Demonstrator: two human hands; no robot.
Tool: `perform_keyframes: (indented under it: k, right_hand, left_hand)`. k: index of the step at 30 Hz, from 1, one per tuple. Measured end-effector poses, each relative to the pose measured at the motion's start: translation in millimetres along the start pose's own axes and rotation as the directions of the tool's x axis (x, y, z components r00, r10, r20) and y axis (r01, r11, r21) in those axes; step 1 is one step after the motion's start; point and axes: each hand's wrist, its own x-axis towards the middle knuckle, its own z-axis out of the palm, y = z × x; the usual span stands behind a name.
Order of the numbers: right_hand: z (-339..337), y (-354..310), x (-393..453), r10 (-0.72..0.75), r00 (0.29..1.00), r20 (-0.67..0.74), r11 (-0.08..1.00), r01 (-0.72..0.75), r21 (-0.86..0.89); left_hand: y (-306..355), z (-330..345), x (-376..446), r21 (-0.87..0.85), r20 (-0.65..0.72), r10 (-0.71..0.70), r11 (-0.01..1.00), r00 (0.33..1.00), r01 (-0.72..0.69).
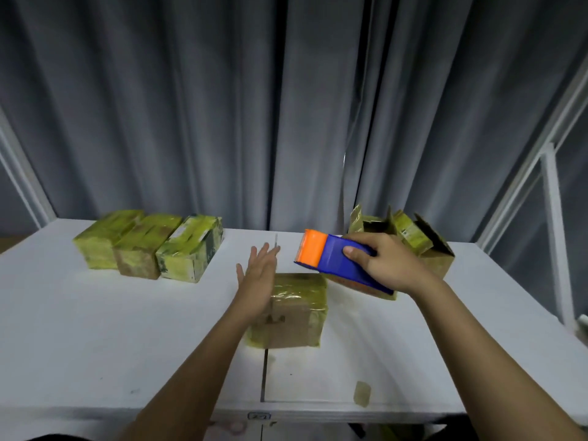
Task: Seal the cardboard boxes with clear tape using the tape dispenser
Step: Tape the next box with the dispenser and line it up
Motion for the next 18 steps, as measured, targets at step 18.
perform_keyframes:
  k: [18]
  right_hand:
    - [3, -46, 31, -0.100, 0.993, 0.057, 0.993, 0.096, 0.068]
  left_hand:
    - [39, -72, 20, -0.612, -0.087, -0.095, 0.790, 0.992, 0.022]
